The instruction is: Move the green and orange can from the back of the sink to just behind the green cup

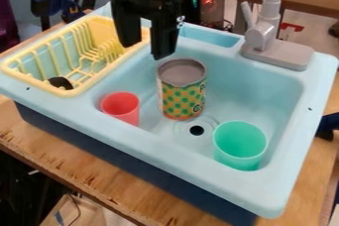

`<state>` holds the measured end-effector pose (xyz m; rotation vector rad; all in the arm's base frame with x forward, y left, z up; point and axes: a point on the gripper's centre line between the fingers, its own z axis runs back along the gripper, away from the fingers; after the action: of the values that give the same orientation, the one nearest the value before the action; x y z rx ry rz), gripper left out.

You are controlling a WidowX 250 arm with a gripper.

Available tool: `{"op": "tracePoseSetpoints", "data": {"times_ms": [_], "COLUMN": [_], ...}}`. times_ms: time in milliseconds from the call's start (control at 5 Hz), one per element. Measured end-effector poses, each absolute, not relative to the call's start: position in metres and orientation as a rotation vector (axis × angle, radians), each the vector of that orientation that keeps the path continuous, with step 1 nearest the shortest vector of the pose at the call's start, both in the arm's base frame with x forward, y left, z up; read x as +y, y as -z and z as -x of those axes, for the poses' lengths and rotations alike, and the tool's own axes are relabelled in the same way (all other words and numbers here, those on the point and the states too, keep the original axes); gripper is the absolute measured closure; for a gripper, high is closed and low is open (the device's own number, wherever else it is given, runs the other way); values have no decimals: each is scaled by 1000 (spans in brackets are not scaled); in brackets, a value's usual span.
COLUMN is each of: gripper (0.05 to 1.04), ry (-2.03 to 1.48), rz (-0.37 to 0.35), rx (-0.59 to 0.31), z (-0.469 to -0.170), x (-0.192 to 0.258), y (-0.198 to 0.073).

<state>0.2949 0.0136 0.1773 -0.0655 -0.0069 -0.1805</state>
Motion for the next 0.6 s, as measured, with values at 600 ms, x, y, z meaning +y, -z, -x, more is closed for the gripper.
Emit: {"op": "tracePoseSetpoints", "data": {"times_ms": [600], "gripper": [83], "ry": [148], "rz": [104], "rx": [6], "z": [-327], "x": [15], "y": [-152]}}
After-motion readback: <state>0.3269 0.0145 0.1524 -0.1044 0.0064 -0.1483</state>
